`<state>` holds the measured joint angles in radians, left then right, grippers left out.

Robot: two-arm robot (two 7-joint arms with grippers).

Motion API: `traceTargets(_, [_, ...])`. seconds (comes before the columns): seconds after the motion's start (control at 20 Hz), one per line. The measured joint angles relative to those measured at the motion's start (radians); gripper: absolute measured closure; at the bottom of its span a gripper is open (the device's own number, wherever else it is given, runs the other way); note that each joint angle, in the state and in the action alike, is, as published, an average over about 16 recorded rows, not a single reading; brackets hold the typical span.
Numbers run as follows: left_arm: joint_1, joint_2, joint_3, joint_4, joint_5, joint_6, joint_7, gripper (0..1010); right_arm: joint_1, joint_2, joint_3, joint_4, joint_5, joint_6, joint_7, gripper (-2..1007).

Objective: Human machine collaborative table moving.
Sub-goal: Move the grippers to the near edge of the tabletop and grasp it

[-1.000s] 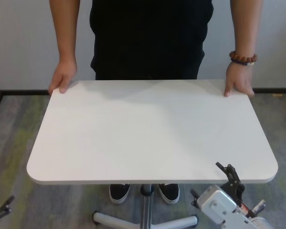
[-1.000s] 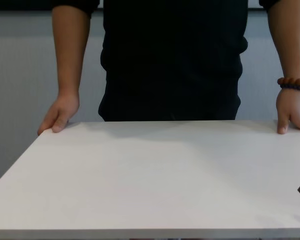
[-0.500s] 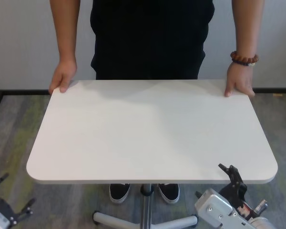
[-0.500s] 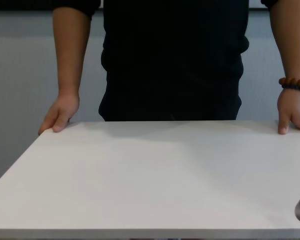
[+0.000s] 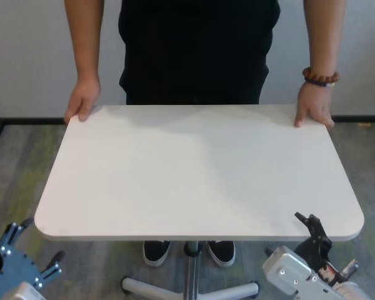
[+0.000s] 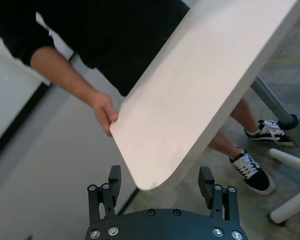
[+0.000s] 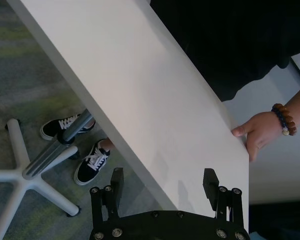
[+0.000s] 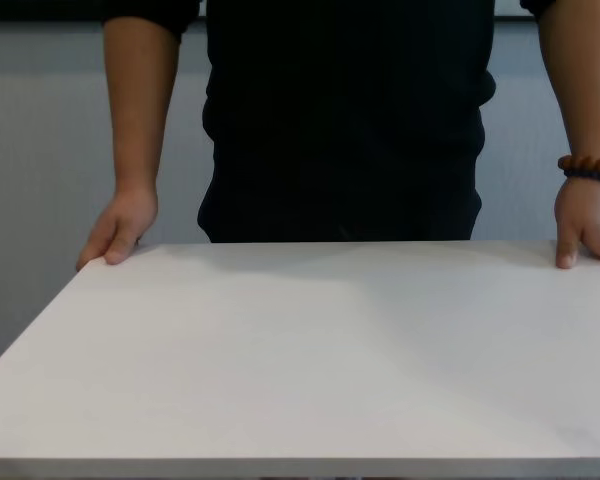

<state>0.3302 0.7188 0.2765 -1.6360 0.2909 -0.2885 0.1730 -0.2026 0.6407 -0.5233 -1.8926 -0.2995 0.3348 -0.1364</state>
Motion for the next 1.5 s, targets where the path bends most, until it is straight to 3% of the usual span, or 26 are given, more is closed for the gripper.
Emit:
traceTargets(0.35, [-0.054,-0.047,0.049,0.044,0.175,0.024,0.031,9,-0.001,-0.011,0.021,0.016,-0.005,-0.014,0.012,0])
traceTargets(0.7, [-0.102,-0.087,0.088,0.083,0.298,0.074,0.034,9,0.0,-0.024,0.037,0.032,-0.013,-0.024,0.027,0])
traceTargets(1.15, [-0.149,-0.139,0.112,0.114,0.392,0.11,0.053,9,0.007,-0.036,0.052,0.053,-0.029,-0.033,0.048,0])
traceTargets(1.5, [-0.188,-0.18,0.117,0.137,0.421,0.112,0.048,9,0.019,-0.05,0.062,0.071,-0.043,-0.043,0.062,0])
